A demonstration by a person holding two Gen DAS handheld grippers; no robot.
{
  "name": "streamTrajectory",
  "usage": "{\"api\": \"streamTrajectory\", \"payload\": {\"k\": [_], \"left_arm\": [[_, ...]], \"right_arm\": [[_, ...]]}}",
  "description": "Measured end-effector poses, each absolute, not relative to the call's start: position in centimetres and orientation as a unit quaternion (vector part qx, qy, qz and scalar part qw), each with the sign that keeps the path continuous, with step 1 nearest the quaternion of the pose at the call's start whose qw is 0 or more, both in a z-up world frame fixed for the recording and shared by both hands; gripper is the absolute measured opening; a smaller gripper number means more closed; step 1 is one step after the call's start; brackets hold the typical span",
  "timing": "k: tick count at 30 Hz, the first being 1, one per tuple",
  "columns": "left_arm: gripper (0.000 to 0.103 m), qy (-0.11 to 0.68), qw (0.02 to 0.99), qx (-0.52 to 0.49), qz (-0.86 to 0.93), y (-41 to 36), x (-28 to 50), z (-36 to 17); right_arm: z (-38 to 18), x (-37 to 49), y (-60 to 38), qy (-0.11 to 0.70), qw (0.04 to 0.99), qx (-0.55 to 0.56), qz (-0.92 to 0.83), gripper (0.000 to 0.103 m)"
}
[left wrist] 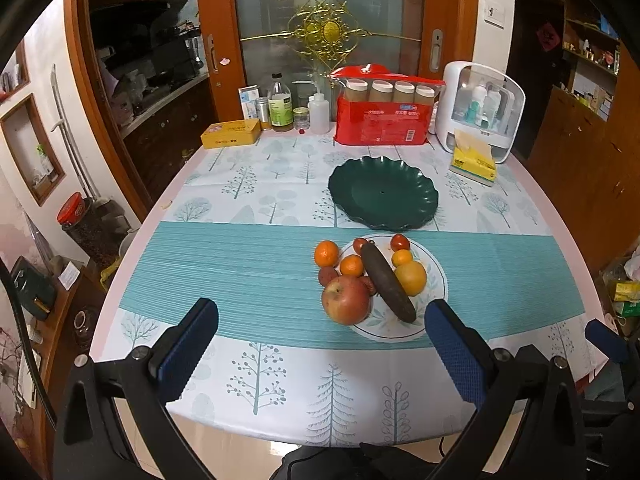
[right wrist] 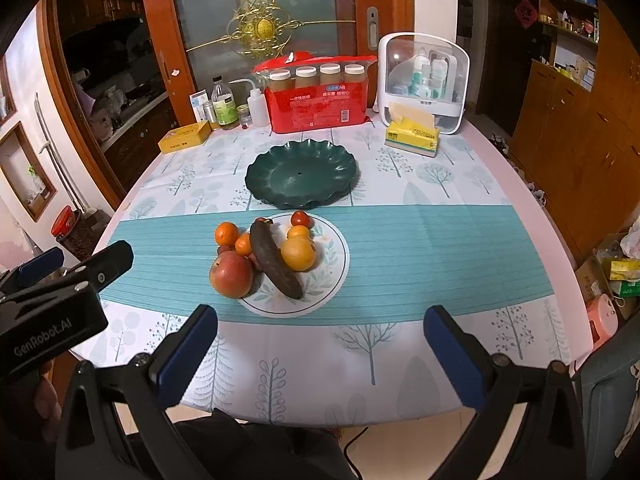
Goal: Organize fruits
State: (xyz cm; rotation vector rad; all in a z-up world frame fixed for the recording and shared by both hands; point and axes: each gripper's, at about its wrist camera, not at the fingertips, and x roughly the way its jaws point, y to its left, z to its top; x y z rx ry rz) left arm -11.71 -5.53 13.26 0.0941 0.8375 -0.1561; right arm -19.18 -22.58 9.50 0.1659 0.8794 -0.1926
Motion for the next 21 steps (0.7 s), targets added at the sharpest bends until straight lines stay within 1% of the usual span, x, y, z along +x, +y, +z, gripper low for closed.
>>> {"api": "streamTrajectory", "payload": {"k": [21], "left_arm": [[0.102, 0.401, 0.912, 0.048, -0.076, -7.1, -11.0, 13.6]], "right_arm": [[9.9, -18.2, -22.8, 0.423, 0.899, 0.069, -0.085, 0.103]]}}
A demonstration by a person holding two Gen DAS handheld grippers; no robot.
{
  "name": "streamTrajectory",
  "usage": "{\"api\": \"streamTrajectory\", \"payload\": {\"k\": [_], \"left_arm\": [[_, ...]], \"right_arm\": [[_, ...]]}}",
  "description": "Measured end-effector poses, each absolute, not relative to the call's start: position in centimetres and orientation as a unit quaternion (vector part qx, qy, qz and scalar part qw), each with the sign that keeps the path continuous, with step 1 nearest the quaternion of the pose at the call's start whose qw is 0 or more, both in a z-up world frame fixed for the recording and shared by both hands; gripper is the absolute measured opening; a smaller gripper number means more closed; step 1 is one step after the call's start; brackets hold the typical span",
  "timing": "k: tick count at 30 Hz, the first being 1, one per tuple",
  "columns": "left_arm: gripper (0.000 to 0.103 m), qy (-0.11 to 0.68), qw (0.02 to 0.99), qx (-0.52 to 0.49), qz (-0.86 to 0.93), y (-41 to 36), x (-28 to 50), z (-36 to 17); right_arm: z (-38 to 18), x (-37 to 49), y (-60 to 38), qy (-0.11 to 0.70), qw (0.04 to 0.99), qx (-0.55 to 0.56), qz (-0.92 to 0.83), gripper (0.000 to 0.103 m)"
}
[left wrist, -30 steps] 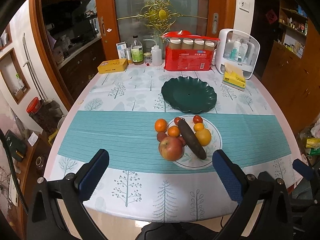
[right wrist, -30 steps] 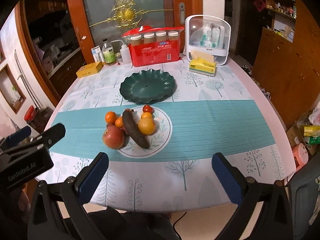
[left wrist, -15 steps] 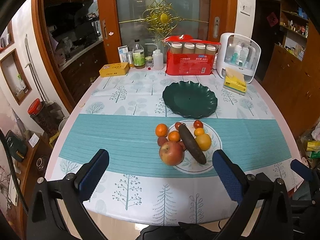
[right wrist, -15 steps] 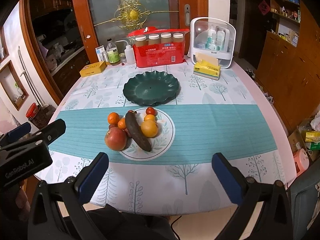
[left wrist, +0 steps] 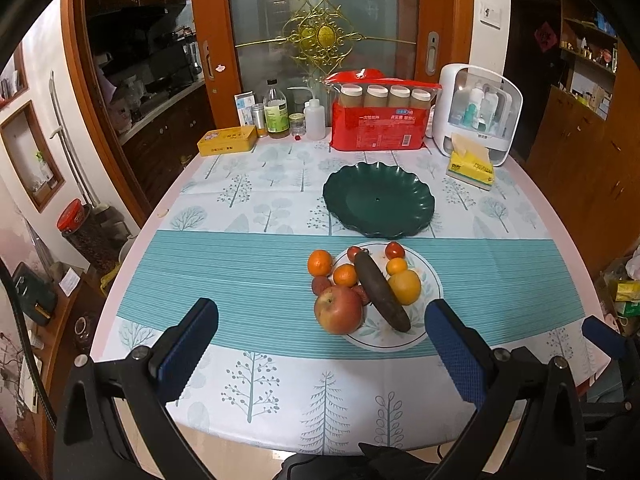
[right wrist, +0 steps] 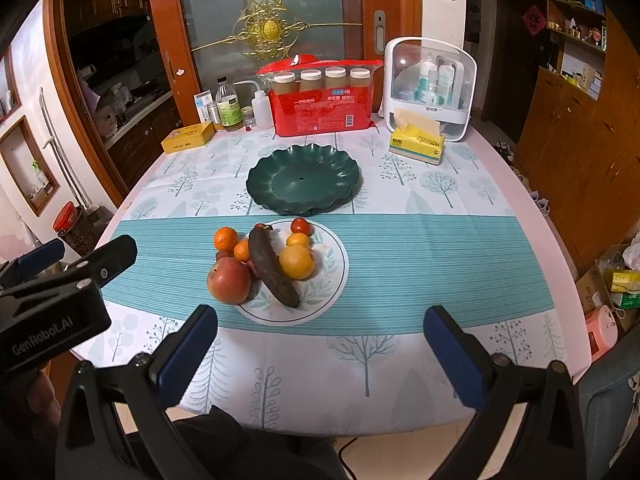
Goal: Organize fruits
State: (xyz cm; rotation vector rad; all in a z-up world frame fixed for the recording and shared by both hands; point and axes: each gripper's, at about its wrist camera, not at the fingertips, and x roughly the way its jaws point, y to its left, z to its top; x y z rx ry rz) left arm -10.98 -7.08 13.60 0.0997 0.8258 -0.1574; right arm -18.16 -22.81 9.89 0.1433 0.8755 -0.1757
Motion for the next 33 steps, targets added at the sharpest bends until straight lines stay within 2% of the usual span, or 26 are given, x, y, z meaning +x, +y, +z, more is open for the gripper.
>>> {"api": "streamTrajectory", "payload": {"k": [33], "left_arm": [[0.102, 0.436, 0.898, 0.047, -0.044, -6.5, -11.9, 12.4]], "right_arm": [[8.9, -19.0, -24.1, 0.432, 0.895, 0.094, -0.066, 0.103]]}}
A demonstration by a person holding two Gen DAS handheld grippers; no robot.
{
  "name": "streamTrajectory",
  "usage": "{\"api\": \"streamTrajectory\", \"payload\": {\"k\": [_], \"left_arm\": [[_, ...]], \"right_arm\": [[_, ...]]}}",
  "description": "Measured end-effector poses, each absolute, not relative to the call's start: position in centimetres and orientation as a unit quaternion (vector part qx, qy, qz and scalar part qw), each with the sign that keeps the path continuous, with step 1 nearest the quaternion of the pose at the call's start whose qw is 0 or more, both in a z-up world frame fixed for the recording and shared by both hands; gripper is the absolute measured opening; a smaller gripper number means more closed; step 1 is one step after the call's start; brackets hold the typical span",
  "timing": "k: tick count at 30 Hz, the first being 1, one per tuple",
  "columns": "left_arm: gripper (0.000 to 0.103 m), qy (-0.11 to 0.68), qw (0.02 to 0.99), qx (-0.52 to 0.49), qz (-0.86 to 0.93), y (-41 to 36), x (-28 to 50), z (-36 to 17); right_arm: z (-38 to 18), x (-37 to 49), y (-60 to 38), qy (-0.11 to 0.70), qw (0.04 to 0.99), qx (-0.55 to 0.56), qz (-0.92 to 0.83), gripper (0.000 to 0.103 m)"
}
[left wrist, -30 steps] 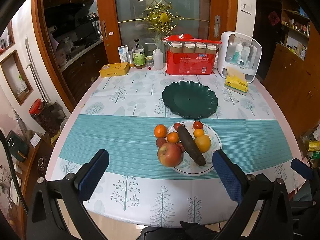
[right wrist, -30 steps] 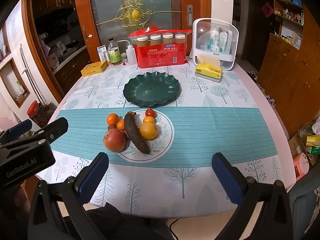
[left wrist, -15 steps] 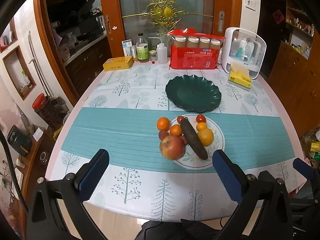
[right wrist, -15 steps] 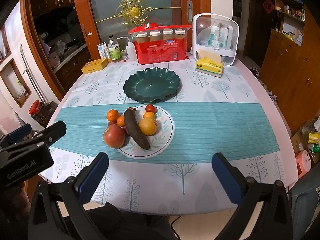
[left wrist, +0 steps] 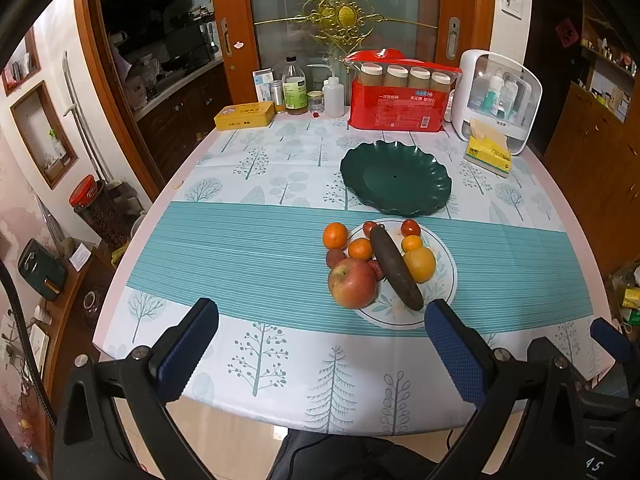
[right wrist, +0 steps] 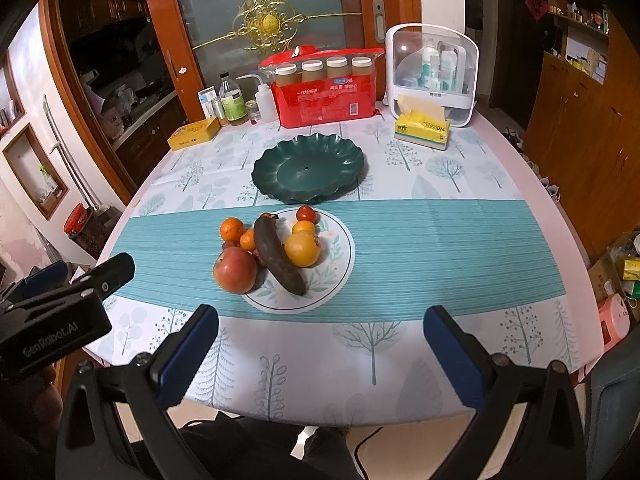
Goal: Organize fruits
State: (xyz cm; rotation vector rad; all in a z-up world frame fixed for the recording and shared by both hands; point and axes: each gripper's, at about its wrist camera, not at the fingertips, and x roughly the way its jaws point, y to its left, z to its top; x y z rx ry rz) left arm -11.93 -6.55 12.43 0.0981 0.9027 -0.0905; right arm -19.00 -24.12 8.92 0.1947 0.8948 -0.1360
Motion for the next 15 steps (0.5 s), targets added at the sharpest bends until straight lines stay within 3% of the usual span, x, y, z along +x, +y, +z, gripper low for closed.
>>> {"api": "streamTrajectory", "payload": {"k": [15], "left_arm": [[0.102, 0.472, 0.879, 0.027, -0.065, -5.8, -8.8, 9.7]], "right_arm": [[7.7, -17.1, -22.9, 0.425, 0.900, 0.083, -0.051, 0.102]]}}
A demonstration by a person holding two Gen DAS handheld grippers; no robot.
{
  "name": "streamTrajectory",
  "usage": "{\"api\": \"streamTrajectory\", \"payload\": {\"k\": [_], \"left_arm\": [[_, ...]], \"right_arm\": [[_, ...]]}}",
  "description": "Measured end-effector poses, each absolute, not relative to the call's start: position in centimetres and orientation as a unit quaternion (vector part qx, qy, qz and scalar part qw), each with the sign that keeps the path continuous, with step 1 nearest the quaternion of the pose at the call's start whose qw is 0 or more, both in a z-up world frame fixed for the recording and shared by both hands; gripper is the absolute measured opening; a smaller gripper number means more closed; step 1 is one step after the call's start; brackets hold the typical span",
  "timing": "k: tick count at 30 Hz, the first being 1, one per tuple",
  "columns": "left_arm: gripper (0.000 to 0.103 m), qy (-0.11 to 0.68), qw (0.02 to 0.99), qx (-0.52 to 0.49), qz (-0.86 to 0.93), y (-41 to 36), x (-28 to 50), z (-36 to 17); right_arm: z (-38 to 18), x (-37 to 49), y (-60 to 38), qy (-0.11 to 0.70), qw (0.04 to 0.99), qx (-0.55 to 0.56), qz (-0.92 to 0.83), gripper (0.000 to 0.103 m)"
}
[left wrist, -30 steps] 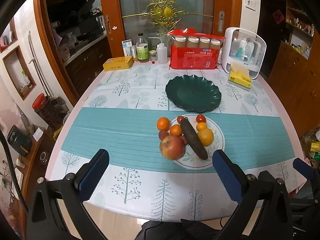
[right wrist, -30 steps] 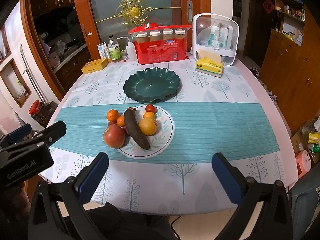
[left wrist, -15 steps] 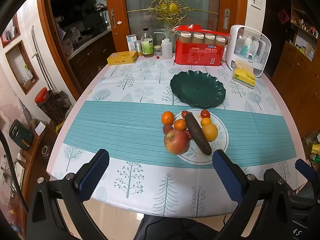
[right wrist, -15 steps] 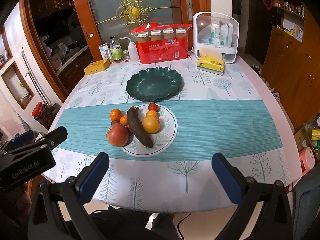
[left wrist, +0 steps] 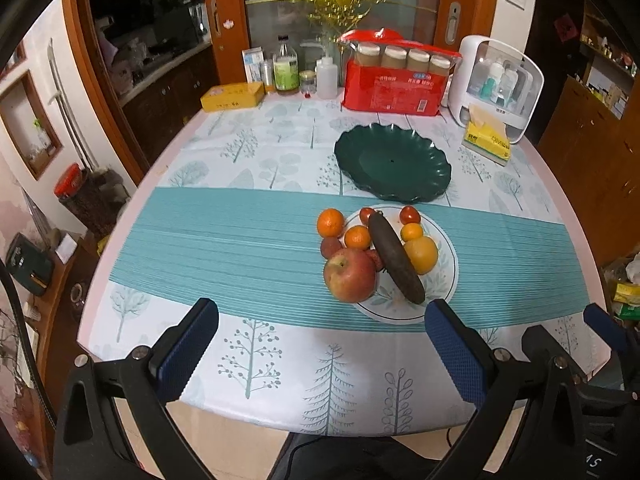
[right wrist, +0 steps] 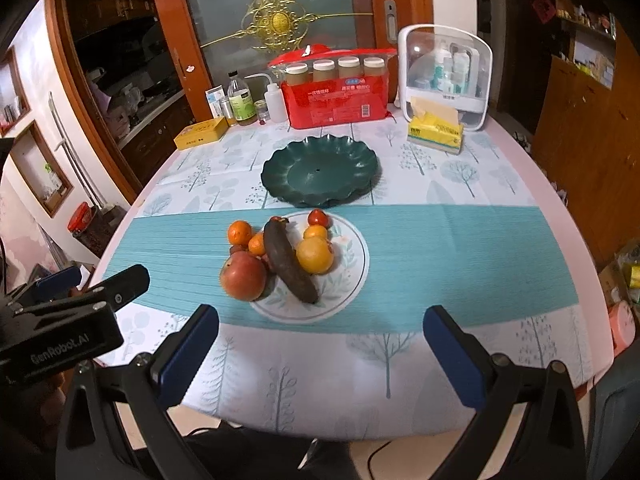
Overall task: Organize fruits
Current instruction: 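Grasp the red apple with the left tool while the right tool grasps the dark cucumber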
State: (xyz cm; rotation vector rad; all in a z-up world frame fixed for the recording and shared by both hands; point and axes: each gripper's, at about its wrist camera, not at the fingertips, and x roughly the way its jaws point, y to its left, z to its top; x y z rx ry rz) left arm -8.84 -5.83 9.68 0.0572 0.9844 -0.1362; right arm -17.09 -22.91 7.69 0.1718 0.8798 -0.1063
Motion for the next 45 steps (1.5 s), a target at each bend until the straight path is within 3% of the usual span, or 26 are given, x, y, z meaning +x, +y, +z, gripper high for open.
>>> {"api": "streamTrajectory", "payload": {"k": [11, 24, 39, 45], "left_arm": [[0.102, 0.564, 0.820, -0.009, -0.100, -7.6, -1.3, 2.8], [0.096, 0.673, 0.728, -0.088, -0.094, -7.7, 4.9, -6.0], [0.074, 0.716, 0.678, -0.141, -0.093, -8.2, 7.9, -11.0], [0.066, 0.716, 0.675, -0.147, -0.101, -8.3, 8.4, -11.4]], "right_arm": [[3.0, -10.6, -22.3, 0.418, 0.908, -0.005, 0.021, 0.094], [-4.8, -5.6, -20.7, 0.490, 0.866, -0.028, 0.096, 0.071], [-9.4, -2.8, -20.3, 0.544, 0.833, -0.023, 0.101, 0.049], [-9.7, -2.2, -19.7, 0.539, 0.834, -0.030, 0.109, 0.046]]}}
